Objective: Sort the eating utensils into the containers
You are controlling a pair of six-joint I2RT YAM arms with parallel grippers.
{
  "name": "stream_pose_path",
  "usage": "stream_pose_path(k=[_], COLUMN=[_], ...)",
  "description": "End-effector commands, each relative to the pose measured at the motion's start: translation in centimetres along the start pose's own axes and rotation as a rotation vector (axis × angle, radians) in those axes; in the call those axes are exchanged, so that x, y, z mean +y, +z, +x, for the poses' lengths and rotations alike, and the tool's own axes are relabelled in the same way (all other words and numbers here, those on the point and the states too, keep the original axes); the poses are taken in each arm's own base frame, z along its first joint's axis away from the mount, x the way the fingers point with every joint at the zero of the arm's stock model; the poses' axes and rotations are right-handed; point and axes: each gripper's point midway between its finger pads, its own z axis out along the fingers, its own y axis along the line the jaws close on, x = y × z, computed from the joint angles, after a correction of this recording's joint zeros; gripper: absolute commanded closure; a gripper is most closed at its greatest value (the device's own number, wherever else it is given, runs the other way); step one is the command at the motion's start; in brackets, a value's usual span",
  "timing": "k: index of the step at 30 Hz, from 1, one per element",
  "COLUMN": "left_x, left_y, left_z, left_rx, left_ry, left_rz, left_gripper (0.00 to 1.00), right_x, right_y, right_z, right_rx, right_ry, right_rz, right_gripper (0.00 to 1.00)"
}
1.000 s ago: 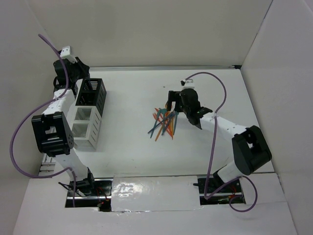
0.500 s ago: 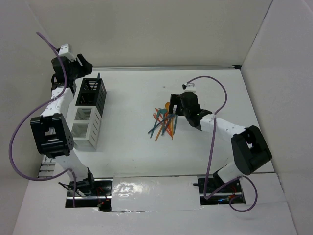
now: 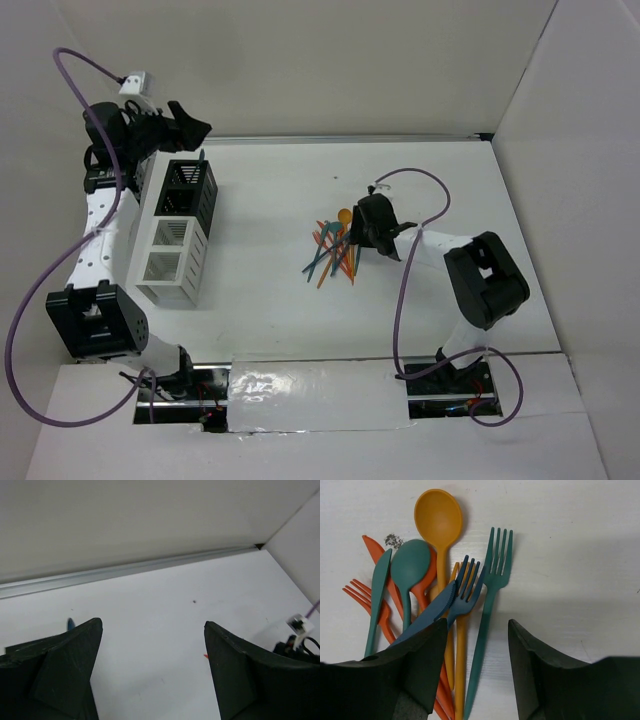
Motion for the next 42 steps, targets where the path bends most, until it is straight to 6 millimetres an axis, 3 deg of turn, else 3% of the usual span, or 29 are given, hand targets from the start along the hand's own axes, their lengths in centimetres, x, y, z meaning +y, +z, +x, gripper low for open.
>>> stream_pose_path(k=[1, 4, 5, 8, 24, 29, 34, 35, 38, 39, 42], left_x=[-2.8, -4.1, -4.2, -4.4, -5.2, -5.7, -8.2, -8.5, -10.8, -11.1, -14.9], left_y=[-0.5, -0.5, -0.5, -0.5, -1.0, -0.7, -0.9, -1.2, -1.5, -1.7, -2.5], left_z=[1.7, 2.1, 2.2, 3.0, 4.1, 4.6, 5.1, 4.9, 6.1, 6.1, 8.0], left_rx=[0.038, 0.057, 0.061, 0.081, 0.117, 0.140, 0.183, 0.186, 0.249, 0.249, 0.312], left_ry=[0.029, 0.018, 0.014, -0.001, -0.022, -0.039, -0.033, -0.031, -0.041, -0.040, -0.065], left_rz=[0.078, 0.108, 0.111, 0.103, 0.107, 0.123, 0.200, 0.217, 0.282, 0.298, 0.426], left_gripper=[0.05, 0.04, 0.04, 0.04, 0.04, 0.04, 0.03, 0.03, 0.03, 0.03, 0.03], right_x=[0.9, 1.5, 1.9, 2.3, 4.0, 4.0, 3.7, 4.1, 4.0, 4.7, 5.1], right_y=[0.5, 1.0, 0.9, 1.6, 2.1, 2.3, 1.5, 1.2, 0.6, -0.1, -1.1], right_z=[-2.3, -2.2, -3.2, -2.5, -0.8, -0.2, -0.6, -1.4, -1.6, -2.7, -3.6], right_rx=[-0.055, -0.052, -0.068, -0.037, 0.027, 0.045, 0.039, 0.021, 0.035, 0.008, -0.005], right_ry=[0.048, 0.045, 0.048, 0.043, 0.059, 0.059, 0.048, 0.047, 0.037, 0.035, 0.034], right_rz=[-0.043, -0.083, -0.097, -0.108, -0.158, -0.152, -0.137, -0.148, -0.148, -0.168, -0.186], right_gripper=[0.42, 0.46, 0.50, 0.56, 0.60, 0.70, 0.91, 0.99, 1.00, 1.00, 1.00])
